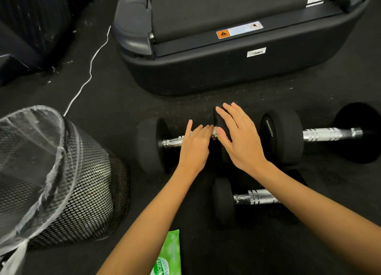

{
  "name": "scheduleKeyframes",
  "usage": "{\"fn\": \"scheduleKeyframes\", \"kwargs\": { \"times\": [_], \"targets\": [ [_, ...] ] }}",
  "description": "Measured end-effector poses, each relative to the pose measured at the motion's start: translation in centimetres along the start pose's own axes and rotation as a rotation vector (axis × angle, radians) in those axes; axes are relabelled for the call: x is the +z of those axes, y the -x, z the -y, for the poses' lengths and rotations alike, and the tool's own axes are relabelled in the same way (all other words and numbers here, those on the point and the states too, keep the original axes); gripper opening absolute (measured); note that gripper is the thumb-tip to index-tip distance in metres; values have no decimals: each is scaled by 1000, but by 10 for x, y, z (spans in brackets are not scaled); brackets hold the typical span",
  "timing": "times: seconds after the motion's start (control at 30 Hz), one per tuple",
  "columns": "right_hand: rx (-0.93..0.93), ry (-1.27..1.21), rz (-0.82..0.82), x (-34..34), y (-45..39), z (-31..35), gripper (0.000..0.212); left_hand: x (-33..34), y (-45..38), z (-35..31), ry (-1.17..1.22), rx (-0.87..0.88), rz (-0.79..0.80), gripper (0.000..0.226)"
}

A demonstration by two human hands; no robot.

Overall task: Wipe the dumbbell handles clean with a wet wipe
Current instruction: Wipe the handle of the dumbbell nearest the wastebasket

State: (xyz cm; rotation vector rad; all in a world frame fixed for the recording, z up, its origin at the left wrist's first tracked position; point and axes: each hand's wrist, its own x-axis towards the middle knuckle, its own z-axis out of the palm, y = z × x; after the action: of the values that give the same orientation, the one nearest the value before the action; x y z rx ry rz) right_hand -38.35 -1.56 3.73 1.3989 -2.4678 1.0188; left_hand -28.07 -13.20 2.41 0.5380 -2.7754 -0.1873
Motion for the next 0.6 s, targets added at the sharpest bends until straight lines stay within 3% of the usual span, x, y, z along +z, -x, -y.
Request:
{"fn": "scheduleKeyframes", "kwargs": {
  "times": [0.07,0.3,0.5,0.6],
  "targets": [
    [-3,4,4,-1,0,0,52,-1,-6,-2,85,-31,22,41],
    [-8,13,9,-1,3,-1,52,18,31,-4,176,30,-146,63],
    [-11,25,-4,-2,1,0,50,21,45,7,153,115,-103,72],
    [-11,27,3,-2,-1,0,51,17,31,10,130,45,-122,68]
  ]
}}
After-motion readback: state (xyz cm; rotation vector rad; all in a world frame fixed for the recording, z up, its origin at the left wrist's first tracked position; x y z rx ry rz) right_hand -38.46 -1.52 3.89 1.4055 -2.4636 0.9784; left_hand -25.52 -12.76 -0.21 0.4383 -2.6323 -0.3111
